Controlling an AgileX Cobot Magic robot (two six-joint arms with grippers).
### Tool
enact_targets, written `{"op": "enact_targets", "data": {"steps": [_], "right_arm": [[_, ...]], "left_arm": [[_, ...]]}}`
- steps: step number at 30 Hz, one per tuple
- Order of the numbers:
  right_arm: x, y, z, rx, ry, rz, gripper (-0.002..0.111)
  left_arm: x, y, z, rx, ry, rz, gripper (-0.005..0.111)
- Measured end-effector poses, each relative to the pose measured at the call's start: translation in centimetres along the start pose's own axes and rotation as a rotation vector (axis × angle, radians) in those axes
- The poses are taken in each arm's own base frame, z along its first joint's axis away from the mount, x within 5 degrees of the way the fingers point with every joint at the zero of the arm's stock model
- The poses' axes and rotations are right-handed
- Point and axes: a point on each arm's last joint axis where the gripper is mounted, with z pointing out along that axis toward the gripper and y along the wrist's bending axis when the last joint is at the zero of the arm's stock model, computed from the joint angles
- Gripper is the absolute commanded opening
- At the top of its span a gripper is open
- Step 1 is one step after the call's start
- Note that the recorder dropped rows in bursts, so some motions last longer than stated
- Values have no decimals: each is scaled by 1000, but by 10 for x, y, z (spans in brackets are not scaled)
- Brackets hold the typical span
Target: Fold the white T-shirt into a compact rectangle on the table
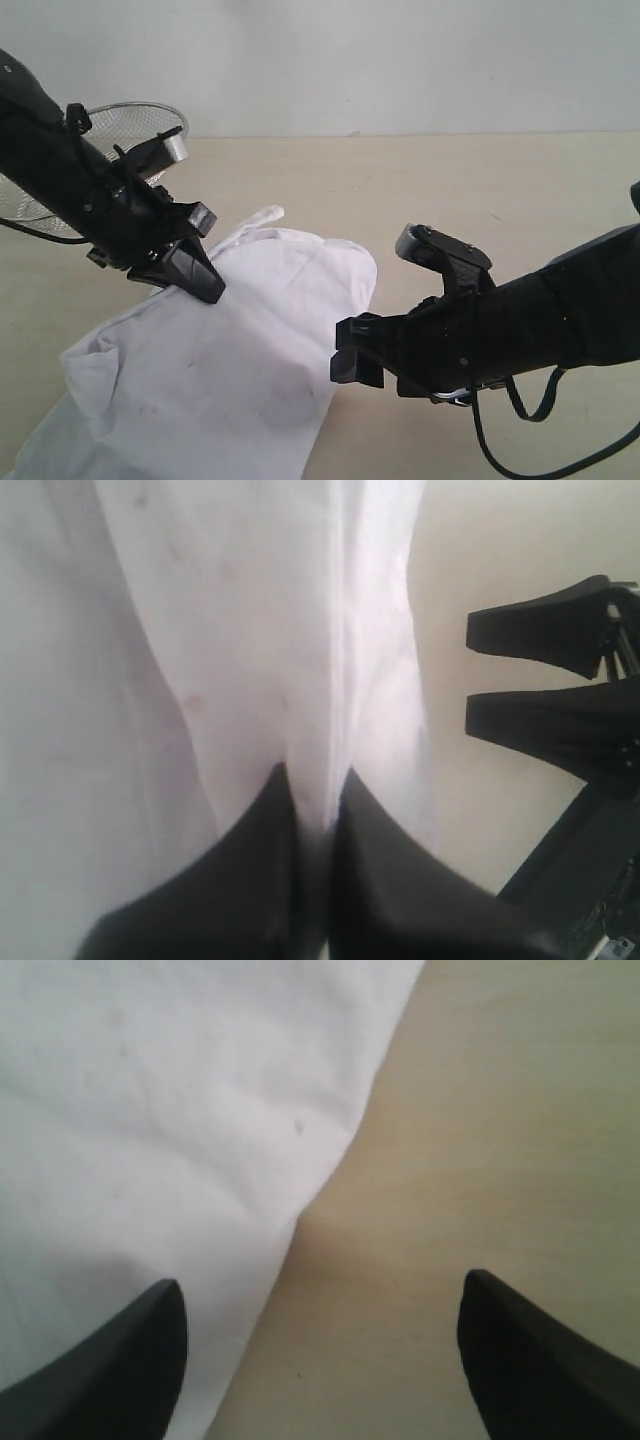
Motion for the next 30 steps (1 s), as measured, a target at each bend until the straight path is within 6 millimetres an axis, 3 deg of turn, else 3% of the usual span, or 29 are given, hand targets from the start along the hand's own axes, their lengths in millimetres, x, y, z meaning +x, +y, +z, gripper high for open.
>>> {"op": "enact_targets", "data": {"steps": [17, 30], "right_arm": [[0, 0, 0, -2, 1, 0, 67], [1, 1, 0, -11, 7, -2, 67]], "left_arm": [[38, 21, -18, -104, -69, -115, 5], [65, 46, -8, -268, -5, -228, 5]]}}
